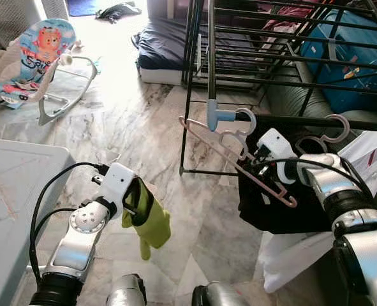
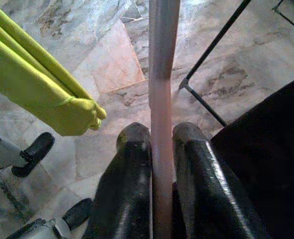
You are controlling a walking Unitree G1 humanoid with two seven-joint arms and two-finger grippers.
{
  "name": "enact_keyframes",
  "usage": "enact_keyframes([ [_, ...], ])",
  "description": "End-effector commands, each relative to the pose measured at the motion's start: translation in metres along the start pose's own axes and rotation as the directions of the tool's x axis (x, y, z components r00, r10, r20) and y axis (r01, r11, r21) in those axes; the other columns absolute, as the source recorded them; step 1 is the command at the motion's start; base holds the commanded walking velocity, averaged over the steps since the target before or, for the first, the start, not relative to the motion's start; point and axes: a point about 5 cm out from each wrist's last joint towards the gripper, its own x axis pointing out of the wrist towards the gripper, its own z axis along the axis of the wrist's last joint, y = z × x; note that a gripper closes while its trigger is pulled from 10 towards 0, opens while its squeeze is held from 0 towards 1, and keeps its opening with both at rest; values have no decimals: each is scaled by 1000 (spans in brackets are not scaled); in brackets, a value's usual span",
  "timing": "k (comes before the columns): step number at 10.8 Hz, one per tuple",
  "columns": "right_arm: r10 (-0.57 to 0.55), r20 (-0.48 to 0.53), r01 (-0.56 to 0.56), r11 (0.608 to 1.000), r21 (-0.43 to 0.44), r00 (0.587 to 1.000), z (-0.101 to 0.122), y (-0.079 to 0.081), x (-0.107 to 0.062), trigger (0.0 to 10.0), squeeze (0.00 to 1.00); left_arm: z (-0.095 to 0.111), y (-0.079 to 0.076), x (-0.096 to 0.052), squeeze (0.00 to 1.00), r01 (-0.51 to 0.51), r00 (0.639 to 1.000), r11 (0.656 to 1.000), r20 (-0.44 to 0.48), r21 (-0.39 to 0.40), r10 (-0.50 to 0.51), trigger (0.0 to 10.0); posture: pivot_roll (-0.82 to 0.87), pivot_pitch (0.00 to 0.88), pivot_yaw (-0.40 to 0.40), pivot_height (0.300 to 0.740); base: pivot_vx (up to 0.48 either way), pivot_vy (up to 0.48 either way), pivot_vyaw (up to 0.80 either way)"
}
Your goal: Hang hanger
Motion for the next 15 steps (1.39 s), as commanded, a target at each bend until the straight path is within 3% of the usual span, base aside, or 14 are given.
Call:
enact_keyframes([
  [1, 1, 0, -1, 1000, -16, 1000, 5, -5, -4, 10000, 745, 0, 0, 0, 0, 8, 1000, 1000, 0, 11, -8, 10000, -31, 84, -101, 740, 0, 0, 0],
  [2, -7, -1, 7, 1000, -19, 1000, 6, -6, -5, 10000, 0, 0, 0, 0, 0, 7, 1000, 1000, -1, 11, -7, 10000, -31, 82, -102, 740, 0, 0, 0],
  [3, -1, -10, 1, 1000, -26, 1000, 5, -6, -6, 10000, 0, 0, 0, 1, 0, 9, 1000, 1000, -2, 10, -9, 10000, -32, 80, -102, 740, 0, 0, 0],
  [4, 2, -10, -2, 1000, -26, 1000, 6, -6, -6, 8353, 0, 0, 0, 2, 0, 11, 1000, 1000, -2, 11, -11, 10000, -33, 79, -102, 740, 0, 0, 0],
  [5, 3, -14, -3, 1000, -30, 1000, 6, -7, -6, 0, 0, 1, 0, 2, 0, 13, 1000, 1000, -1, 13, -13, 10000, -33, 77, -101, 740, 0, 0, 0],
  [13, 61, -71, -64, 997, -50, 996, -3, 2, 1, 0, 0, 6, 1, 7, 0, 7, 1000, 1000, 10, 10, -7, 10000, -38, 76, -99, 740, 0, 0, 0],
  [14, 11, -62, -15, 998, -65, 998, 0, 1, 4, 0, 0, 12, 5, 8, 0, -20, 999, 1000, 37, 17, 20, 10000, -35, 87, -88, 740, 0, 0, 0],
  [15, -147, 53, 147, 989, -2, 988, 16, -7, 6, 0, 0, 21, 15, 9, 0, -79, 994, 997, 75, -4, 79, 10000, -41, 100, -68, 740, 0, 0, 0],
])
